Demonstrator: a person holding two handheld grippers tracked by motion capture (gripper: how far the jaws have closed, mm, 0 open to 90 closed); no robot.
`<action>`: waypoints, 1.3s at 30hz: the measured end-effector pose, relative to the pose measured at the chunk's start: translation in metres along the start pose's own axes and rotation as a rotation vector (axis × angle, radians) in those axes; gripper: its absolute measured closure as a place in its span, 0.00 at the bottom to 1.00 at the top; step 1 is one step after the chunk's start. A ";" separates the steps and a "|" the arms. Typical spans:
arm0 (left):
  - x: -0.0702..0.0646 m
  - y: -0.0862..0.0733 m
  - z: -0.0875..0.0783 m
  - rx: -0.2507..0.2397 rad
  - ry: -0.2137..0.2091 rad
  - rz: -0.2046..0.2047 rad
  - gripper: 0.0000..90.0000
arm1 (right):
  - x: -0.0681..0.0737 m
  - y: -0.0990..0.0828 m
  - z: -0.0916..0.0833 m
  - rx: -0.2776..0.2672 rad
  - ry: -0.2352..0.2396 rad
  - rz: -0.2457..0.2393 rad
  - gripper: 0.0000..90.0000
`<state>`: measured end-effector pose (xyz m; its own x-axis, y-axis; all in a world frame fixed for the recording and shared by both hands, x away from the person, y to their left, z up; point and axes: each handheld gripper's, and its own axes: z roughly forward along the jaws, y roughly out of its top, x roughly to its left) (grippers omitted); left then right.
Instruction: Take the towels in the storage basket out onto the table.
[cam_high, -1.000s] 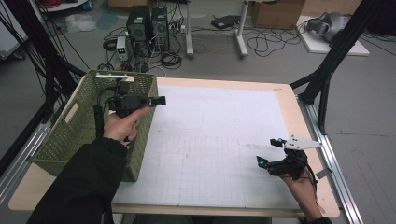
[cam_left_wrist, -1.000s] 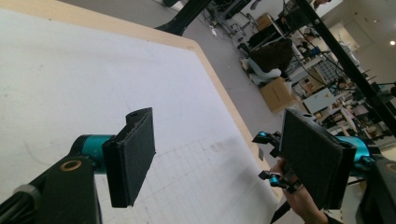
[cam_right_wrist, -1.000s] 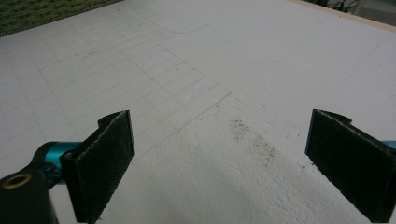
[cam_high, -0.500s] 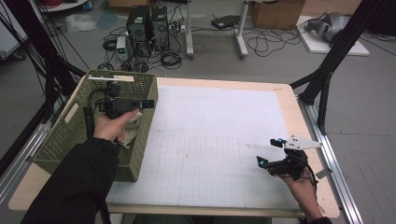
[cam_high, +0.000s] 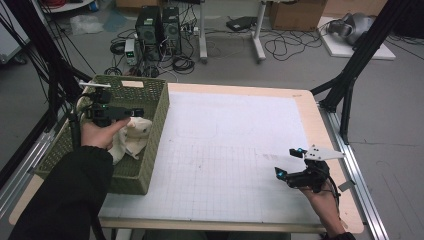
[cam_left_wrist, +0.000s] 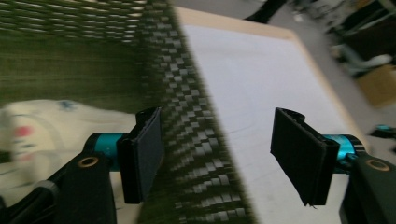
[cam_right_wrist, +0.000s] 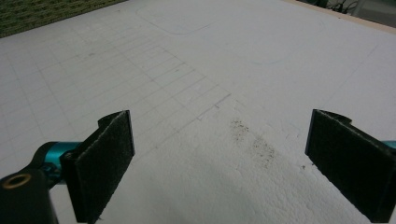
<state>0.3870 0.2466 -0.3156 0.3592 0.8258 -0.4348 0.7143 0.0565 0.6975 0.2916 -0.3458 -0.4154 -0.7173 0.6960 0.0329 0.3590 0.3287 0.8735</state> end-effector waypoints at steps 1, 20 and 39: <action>0.002 0.000 0.000 0.003 0.034 0.015 0.41 | 0.000 0.000 0.000 0.001 0.000 0.000 0.08; 0.018 -0.015 0.050 0.412 0.352 0.246 0.83 | 0.000 0.000 0.001 0.009 0.004 0.002 0.08; 0.028 -0.031 0.067 0.624 0.334 0.295 0.45 | 0.001 -0.001 0.001 0.012 0.006 -0.002 0.08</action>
<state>0.4155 0.2302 -0.3877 0.4582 0.8887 -0.0160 0.8591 -0.4382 0.2644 0.2910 -0.3450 -0.4162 -0.7215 0.6916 0.0338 0.3647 0.3381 0.8676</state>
